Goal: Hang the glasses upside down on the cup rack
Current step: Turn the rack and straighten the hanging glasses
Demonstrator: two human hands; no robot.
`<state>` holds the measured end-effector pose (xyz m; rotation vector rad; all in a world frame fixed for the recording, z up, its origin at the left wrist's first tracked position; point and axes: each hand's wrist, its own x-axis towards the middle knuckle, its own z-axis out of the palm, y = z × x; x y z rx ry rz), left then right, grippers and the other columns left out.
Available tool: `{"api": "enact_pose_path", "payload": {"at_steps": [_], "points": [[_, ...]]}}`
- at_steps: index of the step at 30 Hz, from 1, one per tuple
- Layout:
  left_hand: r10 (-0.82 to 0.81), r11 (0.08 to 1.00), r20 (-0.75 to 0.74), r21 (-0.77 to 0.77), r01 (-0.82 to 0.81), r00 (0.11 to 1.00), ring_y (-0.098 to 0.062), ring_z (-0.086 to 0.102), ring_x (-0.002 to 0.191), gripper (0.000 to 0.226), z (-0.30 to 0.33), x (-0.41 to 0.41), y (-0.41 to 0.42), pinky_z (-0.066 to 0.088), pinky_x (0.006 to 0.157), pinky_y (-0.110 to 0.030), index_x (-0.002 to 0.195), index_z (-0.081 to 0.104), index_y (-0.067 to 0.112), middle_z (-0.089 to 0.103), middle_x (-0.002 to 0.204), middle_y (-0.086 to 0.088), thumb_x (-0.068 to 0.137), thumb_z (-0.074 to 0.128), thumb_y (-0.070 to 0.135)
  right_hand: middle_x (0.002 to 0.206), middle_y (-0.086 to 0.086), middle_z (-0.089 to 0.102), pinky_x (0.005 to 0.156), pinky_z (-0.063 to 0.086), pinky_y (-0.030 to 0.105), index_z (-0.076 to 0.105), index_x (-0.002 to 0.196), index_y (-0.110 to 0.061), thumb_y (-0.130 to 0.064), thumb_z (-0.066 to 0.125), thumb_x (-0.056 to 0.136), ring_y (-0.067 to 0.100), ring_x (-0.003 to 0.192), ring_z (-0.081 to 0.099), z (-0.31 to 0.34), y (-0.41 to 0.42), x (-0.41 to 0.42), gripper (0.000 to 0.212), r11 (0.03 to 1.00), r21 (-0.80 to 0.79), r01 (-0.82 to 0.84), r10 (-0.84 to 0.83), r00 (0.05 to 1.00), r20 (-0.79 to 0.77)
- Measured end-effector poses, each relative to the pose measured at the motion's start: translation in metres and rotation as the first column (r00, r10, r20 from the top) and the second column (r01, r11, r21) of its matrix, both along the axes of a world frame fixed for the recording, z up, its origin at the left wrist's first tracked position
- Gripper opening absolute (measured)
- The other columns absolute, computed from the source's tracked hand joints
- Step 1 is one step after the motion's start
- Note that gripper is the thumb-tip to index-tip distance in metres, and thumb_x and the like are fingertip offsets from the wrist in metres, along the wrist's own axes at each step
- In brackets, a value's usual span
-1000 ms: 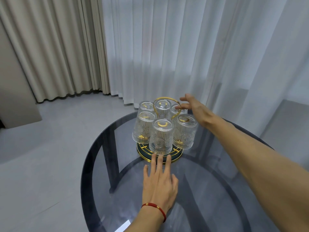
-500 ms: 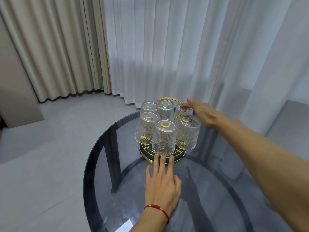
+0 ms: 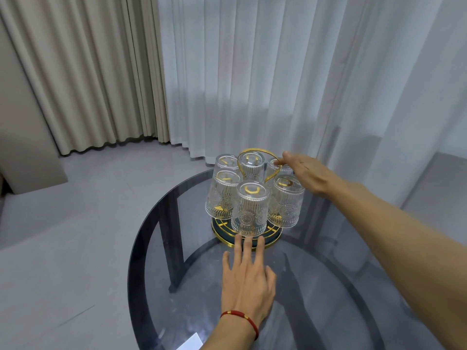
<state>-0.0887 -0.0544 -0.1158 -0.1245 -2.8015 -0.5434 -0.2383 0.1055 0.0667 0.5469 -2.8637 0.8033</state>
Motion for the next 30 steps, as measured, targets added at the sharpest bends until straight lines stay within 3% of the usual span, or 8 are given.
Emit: {"api": "enact_pose_path", "payload": {"at_steps": [5, 8, 11, 14, 17, 19, 23, 30], "points": [[-0.001, 1.000, -0.004, 0.003, 0.001, 1.000, -0.025, -0.003, 0.154, 0.063, 0.000, 0.001, 0.000, 0.010, 0.122, -0.053, 0.158, 0.012, 0.029, 0.016, 0.167, -0.006, 0.099, 0.028, 0.043, 0.153, 0.008, 0.052, 0.118, 0.030, 0.048, 0.065, 0.137, -0.023, -0.056, 0.013, 0.108, 0.027, 0.138, 0.046, 0.000, 0.000, -0.001, 0.068, 1.000, 0.025, -0.009, 0.010, 1.000, -0.022], [-0.002, 1.000, -0.004, 0.004, 0.002, 1.000, -0.025, -0.003, 0.154, 0.063, 0.001, 0.000, -0.001, 0.010, 0.122, -0.053, 0.158, 0.012, 0.029, 0.016, 0.167, -0.005, 0.099, 0.029, 0.042, 0.149, 0.011, 0.055, 0.112, 0.037, 0.047, 0.062, 0.138, -0.016, -0.053, 0.017, 0.108, 0.028, 0.131, 0.051, -0.001, 0.002, -0.001, 0.065, 0.998, 0.055, -0.020, 0.023, 0.998, -0.057], [-0.003, 1.000, -0.007, 0.001, 0.003, 1.000, -0.026, -0.001, 0.154, 0.063, 0.001, 0.001, -0.001, 0.012, 0.122, -0.053, 0.158, 0.014, 0.028, 0.018, 0.166, -0.006, 0.098, 0.029, 0.042, 0.128, 0.007, 0.064, 0.095, 0.051, 0.040, 0.060, 0.129, -0.015, -0.052, 0.039, 0.101, 0.022, 0.111, 0.060, -0.006, 0.007, 0.006, 0.051, 1.000, -0.027, 0.001, -0.006, 0.980, -0.200], [-0.003, 1.000, -0.003, -0.009, 0.003, 1.000, -0.026, -0.001, 0.154, 0.064, 0.001, 0.000, -0.001, 0.013, 0.122, -0.053, 0.158, 0.014, 0.028, 0.018, 0.166, -0.006, 0.098, 0.028, 0.043, 0.110, -0.003, 0.064, 0.083, 0.054, 0.032, 0.057, 0.118, -0.024, -0.061, 0.056, 0.086, 0.015, 0.099, 0.063, -0.019, 0.012, 0.021, 0.049, 0.994, -0.107, 0.003, -0.037, 0.948, -0.316], [0.001, 1.000, 0.002, -0.021, -0.001, 1.000, -0.025, -0.003, 0.154, 0.064, 0.001, -0.001, -0.001, 0.012, 0.122, -0.053, 0.158, 0.011, 0.028, 0.015, 0.167, -0.005, 0.097, 0.026, 0.043, 0.122, -0.005, 0.063, 0.092, 0.053, 0.035, 0.052, 0.126, -0.026, -0.069, 0.065, 0.078, 0.015, 0.110, 0.062, -0.033, 0.012, 0.031, 0.066, 0.999, -0.016, -0.033, 0.028, 0.968, -0.251], [-0.004, 1.000, 0.002, -0.022, 0.004, 1.000, -0.025, -0.004, 0.153, 0.064, 0.001, 0.000, -0.001, 0.012, 0.122, -0.052, 0.158, 0.010, 0.029, 0.014, 0.167, -0.005, 0.097, 0.025, 0.043, 0.126, -0.004, 0.060, 0.097, 0.052, 0.036, 0.050, 0.130, -0.023, -0.066, 0.070, 0.076, 0.016, 0.117, 0.059, -0.036, 0.012, 0.032, 0.072, 0.997, -0.052, -0.050, 0.038, 0.977, -0.209], [-0.001, 1.000, 0.001, -0.026, 0.001, 1.000, -0.025, -0.003, 0.154, 0.064, 0.001, 0.001, -0.001, 0.014, 0.122, -0.052, 0.158, 0.011, 0.028, 0.016, 0.166, -0.004, 0.097, 0.025, 0.043, 0.120, -0.005, 0.056, 0.090, 0.048, 0.031, 0.048, 0.131, -0.023, -0.063, 0.073, 0.074, 0.018, 0.113, 0.058, -0.034, 0.011, 0.035, 0.074, 0.995, -0.089, -0.046, 0.028, 0.981, -0.194], [0.000, 1.000, -0.003, -0.007, 0.000, 1.000, -0.026, 0.002, 0.154, 0.063, 0.001, 0.000, 0.000, 0.016, 0.121, -0.053, 0.158, 0.018, 0.027, 0.022, 0.165, -0.006, 0.098, 0.032, 0.042, 0.134, 0.007, 0.060, 0.099, 0.052, 0.040, 0.045, 0.137, -0.021, -0.060, 0.075, 0.077, 0.022, 0.121, 0.059, -0.029, 0.012, 0.038, 0.077, 0.997, -0.057, -0.044, 0.033, 0.983, -0.180]]}}
